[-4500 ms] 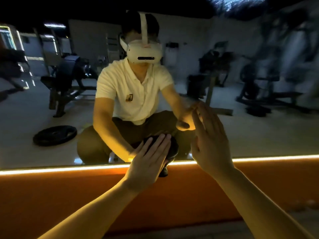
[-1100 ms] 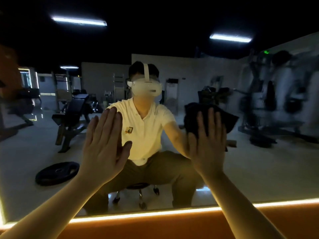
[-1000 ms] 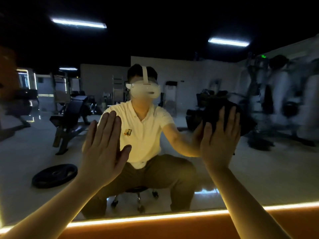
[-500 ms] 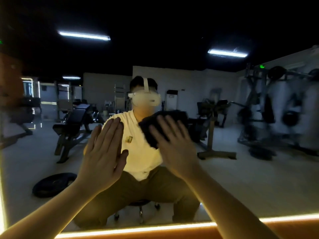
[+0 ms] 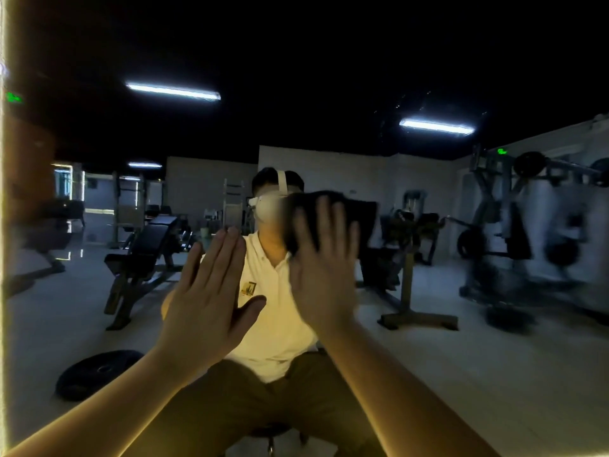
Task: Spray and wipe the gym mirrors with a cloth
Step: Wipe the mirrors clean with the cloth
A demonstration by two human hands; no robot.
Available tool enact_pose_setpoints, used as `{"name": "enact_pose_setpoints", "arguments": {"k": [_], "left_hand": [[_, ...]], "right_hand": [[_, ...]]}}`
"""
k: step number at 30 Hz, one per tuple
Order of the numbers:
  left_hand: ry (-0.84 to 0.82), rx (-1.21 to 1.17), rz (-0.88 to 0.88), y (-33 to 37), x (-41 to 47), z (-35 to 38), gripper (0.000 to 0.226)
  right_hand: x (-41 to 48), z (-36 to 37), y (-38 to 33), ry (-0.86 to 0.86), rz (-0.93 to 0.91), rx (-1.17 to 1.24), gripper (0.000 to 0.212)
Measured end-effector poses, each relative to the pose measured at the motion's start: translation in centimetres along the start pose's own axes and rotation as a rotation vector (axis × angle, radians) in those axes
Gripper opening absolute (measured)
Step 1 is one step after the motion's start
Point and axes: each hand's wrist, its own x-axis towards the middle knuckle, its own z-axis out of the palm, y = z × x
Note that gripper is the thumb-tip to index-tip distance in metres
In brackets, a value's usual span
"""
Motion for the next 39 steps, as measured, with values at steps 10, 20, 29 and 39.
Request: {"name": "enact_pose_setpoints", "arguments": {"k": [10,20,29,39], "left_hand": [[0.054,0.001,0.025,0.0,-0.2,0.5,0.089],[0.074,-0.063,0.014,0.2,0.1,-0.5,0.084],[0.227,-0.178,-0.101,-2.6,5.2,-3.2,0.07],[0.127,0.015,-0.036,-2.8,8.9,-1.2,0.091]], "right_hand": [[1.3,-1.8,11.4,0.007,-0.173,-0.125,0.061],[6.0,-2.1,5.9,0.125,0.235,-0.057,0.062],[5.7,-1.4,4.5,-0.052,-0.575,-0.107,0.06],[11.1,-5.8,13.9,0.104,0.573,-0.05,0.073]]}}
